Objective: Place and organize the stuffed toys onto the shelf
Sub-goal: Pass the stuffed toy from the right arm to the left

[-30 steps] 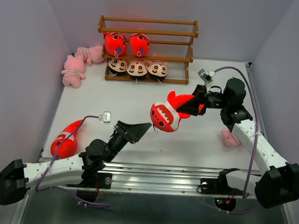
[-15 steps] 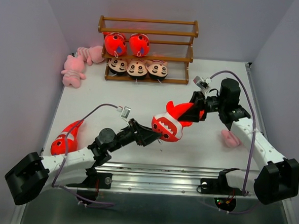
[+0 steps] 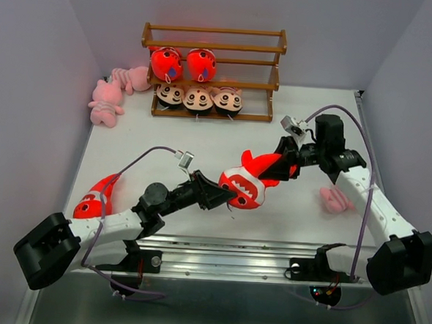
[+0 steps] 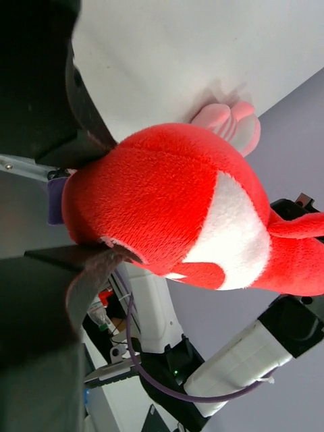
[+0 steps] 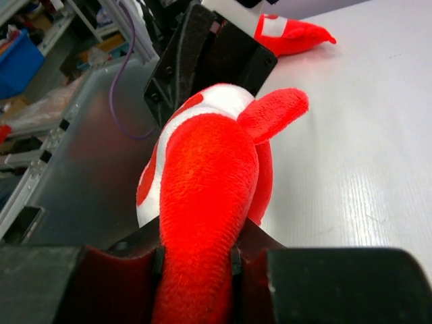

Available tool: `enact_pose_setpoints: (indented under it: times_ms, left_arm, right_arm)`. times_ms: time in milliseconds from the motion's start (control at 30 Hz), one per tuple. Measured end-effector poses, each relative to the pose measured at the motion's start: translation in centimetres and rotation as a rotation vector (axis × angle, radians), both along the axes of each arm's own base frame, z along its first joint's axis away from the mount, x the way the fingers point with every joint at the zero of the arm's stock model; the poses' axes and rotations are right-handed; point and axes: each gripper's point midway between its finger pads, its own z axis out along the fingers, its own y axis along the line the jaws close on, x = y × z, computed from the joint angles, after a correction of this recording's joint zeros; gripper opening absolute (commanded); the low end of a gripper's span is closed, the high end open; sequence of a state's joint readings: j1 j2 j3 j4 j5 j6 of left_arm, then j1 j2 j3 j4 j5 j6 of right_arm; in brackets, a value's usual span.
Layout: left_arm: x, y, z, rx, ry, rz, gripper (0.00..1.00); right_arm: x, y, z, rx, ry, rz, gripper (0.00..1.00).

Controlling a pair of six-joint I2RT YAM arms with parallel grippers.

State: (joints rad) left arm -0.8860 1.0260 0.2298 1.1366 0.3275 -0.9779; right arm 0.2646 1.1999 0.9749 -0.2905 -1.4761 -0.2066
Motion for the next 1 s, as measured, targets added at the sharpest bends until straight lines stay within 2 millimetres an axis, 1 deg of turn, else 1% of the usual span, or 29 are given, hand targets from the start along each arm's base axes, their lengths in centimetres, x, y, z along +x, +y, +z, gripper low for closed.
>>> enact_pose_setpoints:
  times_ms: [33,67,100,133,167,200,233,267,300,333,367,433,500,567,633,700,767,833,900,1000]
  left_arm:
    - [0.1,0.0,0.0,-0.001,0.004,0.002,0.37]
    - [0.2,0.0,0.1,-0.001,0.002,0.006,0.37]
    - [0.3,0.0,0.1,0.0,0.005,0.011,0.33]
    - [0.5,0.0,0.1,0.002,0.004,0.017,0.15]
    - [0.6,0.0,0.1,0.007,0.005,0.023,0.04]
    - [0.8,-0.1,0.1,0.014,0.001,0.028,0.0]
    - [0.9,-0.1,0.0,0.023,0.001,0.03,0.0]
    - [0.9,-0.2,-0.2,0.032,0.002,0.032,0.0]
    - [1.0,-0.3,-0.5,0.053,0.003,0.034,0.0]
    - [1.2,-0.4,-1.0,0.08,0.003,0.038,0.0]
    - [1.5,-0.5,-1.7,0.121,0.005,0.051,0.0]
    - [2.6,-0.4,-1.5,0.168,-0.019,0.1,0.0]
    - [3.4,0.0,-0.2,0.189,-0.067,0.151,0.0]
    - [4.4,0.8,1.5,0.219,-0.129,0.223,0.0]
    - [5.3,1.9,2.8,0.234,-0.172,0.29,0.0]
    - [6.9,3.5,3.9,0.263,-0.206,0.388,0.0]
    - [8.4,4.7,4.2,0.295,-0.217,0.461,0.0]
    - [10.0,5.9,3.9,0.341,-0.213,0.531,0.0]
    - [11.6,6.6,3.2,0.389,-0.194,0.582,0.0]
    - [14.1,6.7,2.4,0.45,-0.153,0.637,0.0]
  right_arm:
    - [0.0,-0.1,-0.2,-0.008,-0.017,0.001,0.01]
    - [0.3,0.0,0.1,-0.008,-0.03,0.0,0.01]
    - [0.5,0.0,0.0,-0.013,-0.05,0.002,0.01]
    - [0.7,0.0,-0.1,-0.019,-0.067,0.006,0.01]
    - [0.9,0.0,-0.2,-0.024,-0.082,0.01,0.02]
    - [0.9,0.0,-0.5,-0.029,-0.088,0.016,0.19]
    - [0.8,-0.1,-0.9,-0.035,-0.093,0.023,0.35]
    - [0.7,-0.2,-1.3,-0.037,-0.103,0.028,0.47]
    - [0.6,-0.3,-1.7,-0.045,-0.092,0.03,0.65]
    - [0.6,-0.5,-2.3,-0.061,-0.088,0.026,0.86]
    - [0.5,-0.6,-2.6,-0.075,-0.074,0.022,1.0]
    - [0.8,-0.9,-3.5,-0.13,-0.065,-0.004,1.0]
    - [1.5,-1.4,-4.7,-0.216,-0.064,-0.069,1.0]
    - [2.6,-2.1,-5.4,-0.294,-0.104,-0.166,1.0]
    - [4.0,-3.2,-5.3,-0.369,-0.15,-0.305,1.0]
    - [5.8,-4.3,-4.9,-0.418,-0.193,-0.44,1.0]
    - [7.9,-5.5,-4.5,-0.451,-0.226,-0.593,1.0]
    - [9.4,-6.7,-4.5,-0.461,-0.227,-0.728,1.0]
    - [10.2,-8.2,-5.4,-0.482,-0.206,-0.852,1.0]
    - [10.9,-10.1,-6.3,-0.505,-0.197,-0.984,1.0]
